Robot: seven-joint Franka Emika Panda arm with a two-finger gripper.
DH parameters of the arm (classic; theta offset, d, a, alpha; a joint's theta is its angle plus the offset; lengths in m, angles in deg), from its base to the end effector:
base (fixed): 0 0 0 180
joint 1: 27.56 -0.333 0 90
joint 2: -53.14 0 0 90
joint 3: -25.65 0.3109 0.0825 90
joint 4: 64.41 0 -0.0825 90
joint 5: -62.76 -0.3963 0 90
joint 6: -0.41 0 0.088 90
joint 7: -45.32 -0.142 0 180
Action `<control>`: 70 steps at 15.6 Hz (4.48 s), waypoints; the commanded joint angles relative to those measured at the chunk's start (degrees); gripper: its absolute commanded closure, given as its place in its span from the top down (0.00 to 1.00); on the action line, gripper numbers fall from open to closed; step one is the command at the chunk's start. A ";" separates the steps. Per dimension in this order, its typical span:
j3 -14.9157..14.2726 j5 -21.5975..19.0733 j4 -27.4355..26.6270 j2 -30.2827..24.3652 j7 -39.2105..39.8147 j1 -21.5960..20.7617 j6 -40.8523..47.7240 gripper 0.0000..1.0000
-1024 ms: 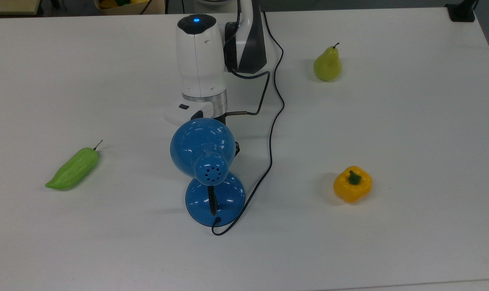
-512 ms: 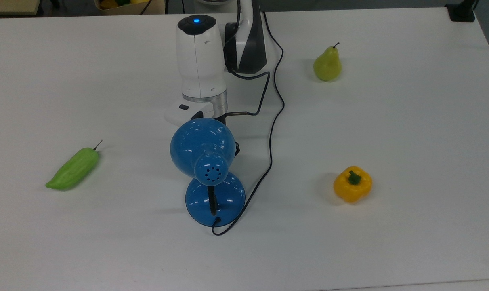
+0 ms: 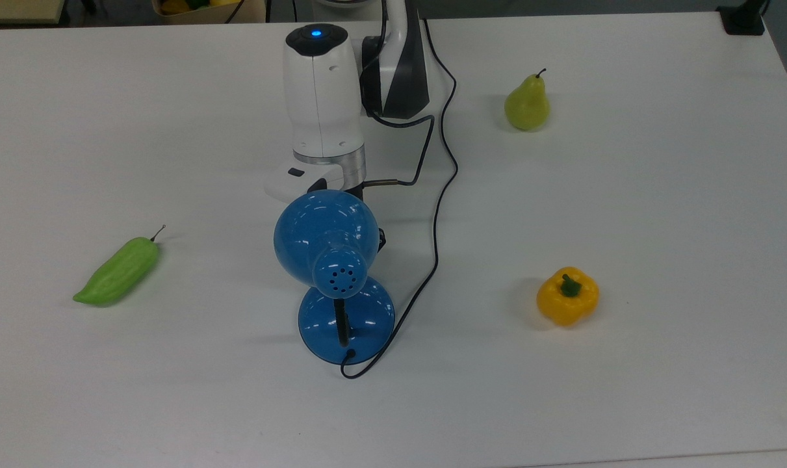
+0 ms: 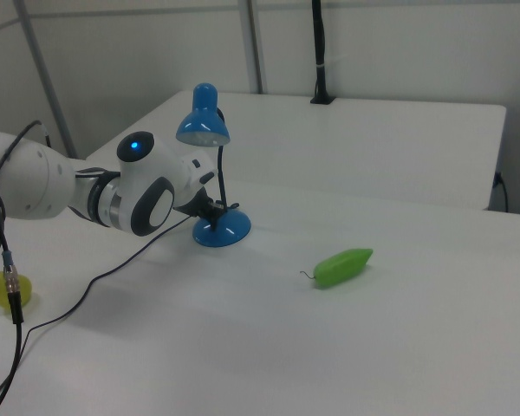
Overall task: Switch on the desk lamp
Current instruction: 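Press down on the lamp base switch with the gripper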
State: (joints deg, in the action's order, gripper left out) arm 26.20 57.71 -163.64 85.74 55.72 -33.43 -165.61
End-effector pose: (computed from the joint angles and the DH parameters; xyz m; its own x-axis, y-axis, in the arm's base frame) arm 0.7357 0.0774 0.2795 0.8064 0.1830 0.5623 0.2004 -0.9792 0.0313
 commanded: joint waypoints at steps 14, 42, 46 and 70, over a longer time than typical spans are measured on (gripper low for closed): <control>-0.20 0.30 -3.69 -3.86 -0.38 -0.02 0.79 0.00; -0.20 0.92 -1.06 -0.34 -0.47 -0.37 -0.52 0.00; -0.28 0.92 -0.79 -0.17 -0.47 -0.37 -0.61 0.00; -0.28 3.47 0.79 1.68 -0.47 -0.46 -0.96 0.00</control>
State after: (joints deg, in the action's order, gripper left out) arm 26.20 59.94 -164.07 85.65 55.72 -33.40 -165.61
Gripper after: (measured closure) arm 0.991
